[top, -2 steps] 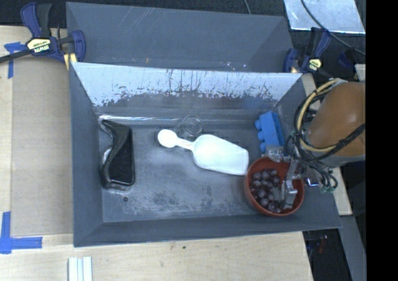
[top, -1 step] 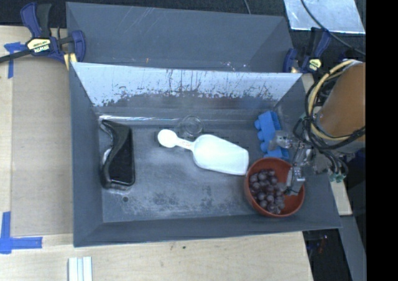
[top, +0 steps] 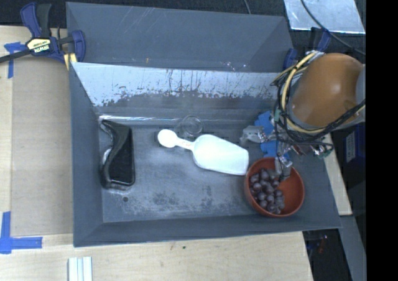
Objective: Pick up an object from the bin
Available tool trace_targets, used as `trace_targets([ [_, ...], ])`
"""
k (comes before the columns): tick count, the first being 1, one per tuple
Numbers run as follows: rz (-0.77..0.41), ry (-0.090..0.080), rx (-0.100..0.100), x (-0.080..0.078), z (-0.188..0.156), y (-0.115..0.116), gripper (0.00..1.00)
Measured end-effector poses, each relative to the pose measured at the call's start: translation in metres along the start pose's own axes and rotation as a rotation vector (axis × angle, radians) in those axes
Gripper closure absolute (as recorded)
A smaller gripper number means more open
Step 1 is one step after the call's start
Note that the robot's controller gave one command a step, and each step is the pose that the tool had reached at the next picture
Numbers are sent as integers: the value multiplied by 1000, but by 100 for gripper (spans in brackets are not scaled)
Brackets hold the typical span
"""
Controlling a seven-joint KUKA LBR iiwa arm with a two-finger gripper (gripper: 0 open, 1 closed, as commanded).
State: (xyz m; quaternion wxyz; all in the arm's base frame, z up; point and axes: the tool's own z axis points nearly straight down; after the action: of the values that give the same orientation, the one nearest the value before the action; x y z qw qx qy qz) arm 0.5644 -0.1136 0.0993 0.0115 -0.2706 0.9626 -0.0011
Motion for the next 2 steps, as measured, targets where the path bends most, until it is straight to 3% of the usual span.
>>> trace_targets([
  [1, 78, -35, 32, 51, 20, 32, 0],
  [2, -77, -80, 42, 47, 15, 27, 100],
])
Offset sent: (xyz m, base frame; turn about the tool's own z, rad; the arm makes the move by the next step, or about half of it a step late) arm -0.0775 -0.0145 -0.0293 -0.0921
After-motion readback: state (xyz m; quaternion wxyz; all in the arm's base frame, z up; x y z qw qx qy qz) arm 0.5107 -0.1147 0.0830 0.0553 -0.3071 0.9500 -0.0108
